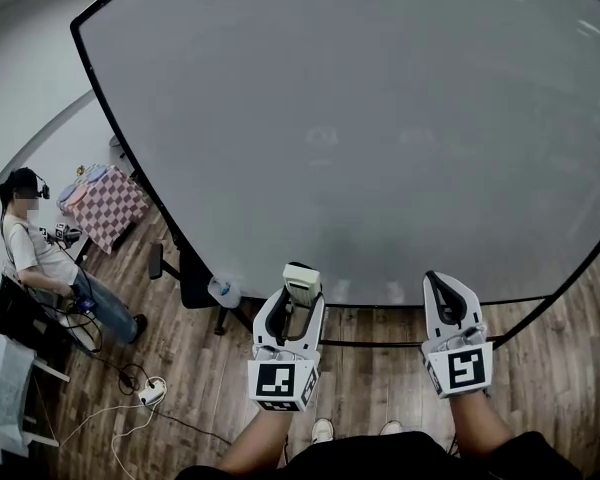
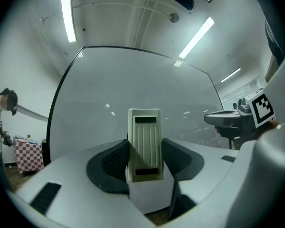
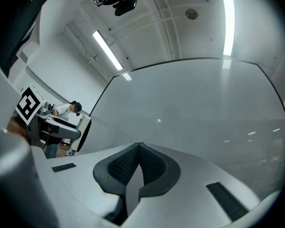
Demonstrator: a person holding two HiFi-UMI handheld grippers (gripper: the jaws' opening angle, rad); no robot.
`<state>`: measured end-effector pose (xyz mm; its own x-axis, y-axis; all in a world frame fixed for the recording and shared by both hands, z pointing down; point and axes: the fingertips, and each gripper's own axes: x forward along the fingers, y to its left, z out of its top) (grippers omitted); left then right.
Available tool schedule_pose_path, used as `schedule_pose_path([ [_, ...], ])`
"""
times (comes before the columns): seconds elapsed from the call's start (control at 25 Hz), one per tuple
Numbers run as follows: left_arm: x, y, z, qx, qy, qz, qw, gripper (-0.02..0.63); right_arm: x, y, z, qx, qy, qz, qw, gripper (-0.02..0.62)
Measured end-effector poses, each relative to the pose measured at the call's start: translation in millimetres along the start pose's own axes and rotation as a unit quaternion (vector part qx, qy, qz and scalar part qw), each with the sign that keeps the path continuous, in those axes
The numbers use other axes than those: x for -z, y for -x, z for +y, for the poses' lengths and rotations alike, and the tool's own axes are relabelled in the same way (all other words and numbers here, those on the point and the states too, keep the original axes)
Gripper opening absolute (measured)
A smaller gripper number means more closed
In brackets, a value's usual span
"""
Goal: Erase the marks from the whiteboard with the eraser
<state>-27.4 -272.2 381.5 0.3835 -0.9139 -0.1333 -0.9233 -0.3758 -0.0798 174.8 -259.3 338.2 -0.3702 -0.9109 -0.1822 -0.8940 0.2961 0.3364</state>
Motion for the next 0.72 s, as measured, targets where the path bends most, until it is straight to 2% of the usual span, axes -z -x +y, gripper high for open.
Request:
schedule_pose_path([
  [0.72,-9,-2,-7,0.008,0.004,-0.012,0.9999,0.236,-4,-7,8,-0.01,0.008,-0.004,1.0,0.018],
])
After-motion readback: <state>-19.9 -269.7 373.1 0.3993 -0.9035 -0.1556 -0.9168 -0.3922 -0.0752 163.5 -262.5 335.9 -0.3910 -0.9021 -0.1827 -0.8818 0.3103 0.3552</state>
